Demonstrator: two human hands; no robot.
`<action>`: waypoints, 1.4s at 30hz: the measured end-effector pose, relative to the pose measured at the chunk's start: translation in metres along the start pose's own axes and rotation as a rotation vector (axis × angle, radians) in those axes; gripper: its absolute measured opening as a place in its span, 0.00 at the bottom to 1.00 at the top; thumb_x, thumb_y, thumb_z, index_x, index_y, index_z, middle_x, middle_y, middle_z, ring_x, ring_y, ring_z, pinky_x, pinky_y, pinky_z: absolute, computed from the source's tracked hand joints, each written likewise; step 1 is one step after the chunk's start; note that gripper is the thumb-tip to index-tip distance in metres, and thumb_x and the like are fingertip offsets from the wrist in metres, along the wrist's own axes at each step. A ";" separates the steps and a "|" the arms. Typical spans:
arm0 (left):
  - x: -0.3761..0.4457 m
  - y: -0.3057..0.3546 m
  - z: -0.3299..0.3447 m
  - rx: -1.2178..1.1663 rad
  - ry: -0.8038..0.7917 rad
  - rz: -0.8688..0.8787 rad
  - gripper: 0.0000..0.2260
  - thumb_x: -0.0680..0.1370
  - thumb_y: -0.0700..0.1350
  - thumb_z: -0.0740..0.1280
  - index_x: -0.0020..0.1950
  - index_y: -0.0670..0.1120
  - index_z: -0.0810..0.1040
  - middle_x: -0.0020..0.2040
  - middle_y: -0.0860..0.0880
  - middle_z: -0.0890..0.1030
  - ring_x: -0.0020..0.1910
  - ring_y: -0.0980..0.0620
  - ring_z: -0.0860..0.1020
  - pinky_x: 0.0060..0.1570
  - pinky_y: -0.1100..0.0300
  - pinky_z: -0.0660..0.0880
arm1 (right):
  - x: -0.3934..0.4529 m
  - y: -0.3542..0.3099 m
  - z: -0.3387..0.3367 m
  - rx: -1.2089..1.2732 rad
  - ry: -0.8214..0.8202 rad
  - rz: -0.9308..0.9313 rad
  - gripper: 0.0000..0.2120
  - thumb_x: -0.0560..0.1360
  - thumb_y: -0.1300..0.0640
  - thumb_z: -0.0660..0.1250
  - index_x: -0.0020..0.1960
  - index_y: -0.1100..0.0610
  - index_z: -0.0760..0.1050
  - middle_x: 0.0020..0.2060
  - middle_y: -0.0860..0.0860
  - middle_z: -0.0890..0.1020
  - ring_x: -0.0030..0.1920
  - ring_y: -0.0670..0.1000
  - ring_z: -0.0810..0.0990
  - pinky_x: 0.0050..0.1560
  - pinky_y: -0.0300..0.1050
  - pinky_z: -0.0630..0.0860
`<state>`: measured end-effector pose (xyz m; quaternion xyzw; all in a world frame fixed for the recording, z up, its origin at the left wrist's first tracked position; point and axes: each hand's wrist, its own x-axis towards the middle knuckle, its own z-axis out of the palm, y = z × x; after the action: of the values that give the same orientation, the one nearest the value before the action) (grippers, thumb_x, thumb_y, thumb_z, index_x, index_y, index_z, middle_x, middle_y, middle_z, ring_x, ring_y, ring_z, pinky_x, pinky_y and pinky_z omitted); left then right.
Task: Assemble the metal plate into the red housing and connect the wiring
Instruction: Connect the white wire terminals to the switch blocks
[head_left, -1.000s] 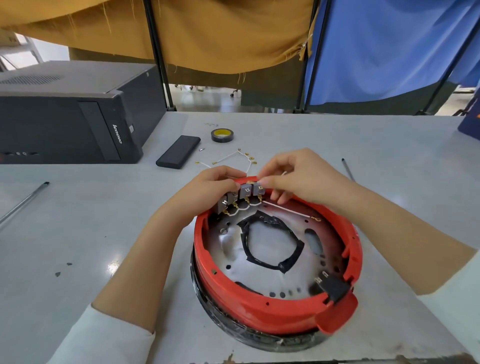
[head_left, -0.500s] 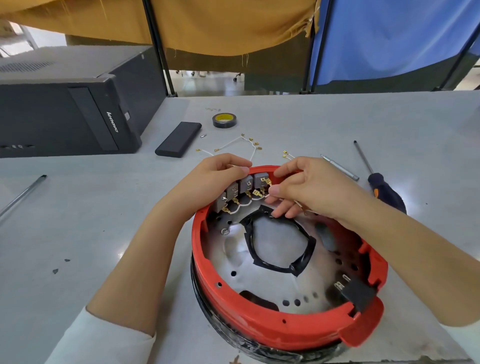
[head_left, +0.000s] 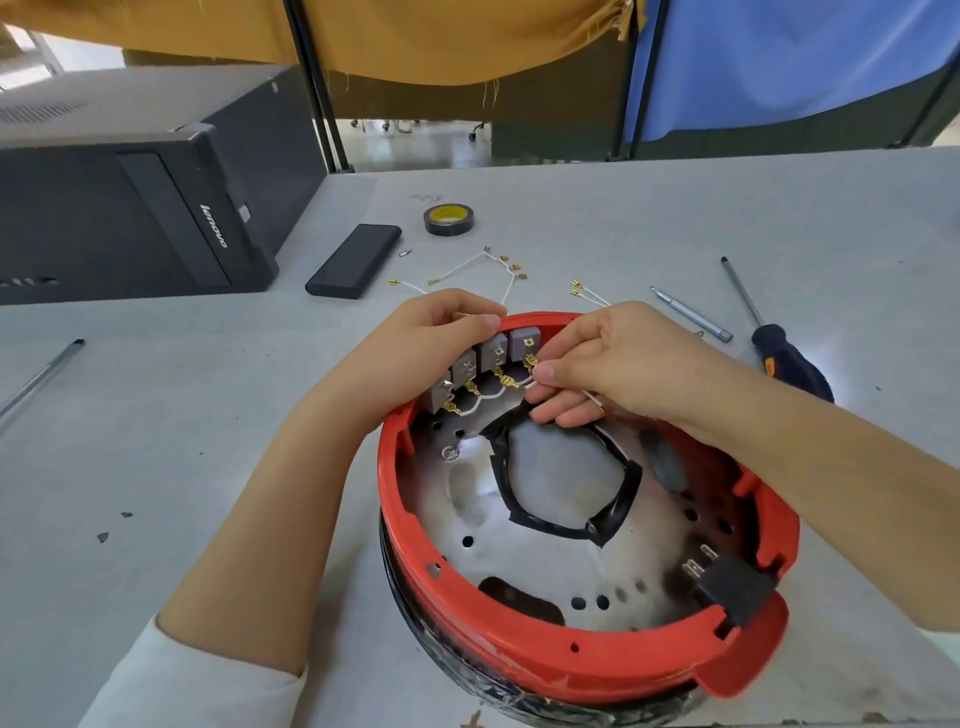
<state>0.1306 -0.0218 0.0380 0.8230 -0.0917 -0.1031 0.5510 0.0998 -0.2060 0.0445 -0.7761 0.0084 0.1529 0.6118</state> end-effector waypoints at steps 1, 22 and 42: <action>0.000 0.000 0.000 -0.003 0.000 -0.002 0.05 0.80 0.47 0.67 0.51 0.55 0.82 0.50 0.48 0.85 0.49 0.49 0.82 0.55 0.51 0.76 | 0.000 0.000 0.000 -0.001 -0.001 -0.001 0.02 0.75 0.65 0.68 0.46 0.62 0.74 0.32 0.55 0.85 0.34 0.53 0.85 0.29 0.39 0.78; 0.000 0.002 0.002 0.001 0.002 -0.011 0.05 0.80 0.48 0.65 0.52 0.54 0.81 0.52 0.46 0.84 0.54 0.44 0.82 0.57 0.46 0.74 | -0.002 -0.007 0.011 -0.207 0.086 -0.019 0.09 0.77 0.60 0.66 0.40 0.62 0.75 0.28 0.54 0.83 0.31 0.53 0.84 0.28 0.39 0.79; -0.001 0.004 0.007 0.130 0.024 0.048 0.10 0.81 0.52 0.64 0.57 0.53 0.82 0.53 0.55 0.84 0.56 0.57 0.80 0.60 0.61 0.74 | 0.001 -0.007 0.014 -0.137 0.166 0.011 0.10 0.77 0.63 0.64 0.38 0.64 0.76 0.27 0.55 0.83 0.29 0.53 0.84 0.25 0.38 0.77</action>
<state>0.1272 -0.0293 0.0388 0.8558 -0.1113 -0.0736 0.4998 0.0991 -0.1903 0.0482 -0.8261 0.0529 0.0915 0.5535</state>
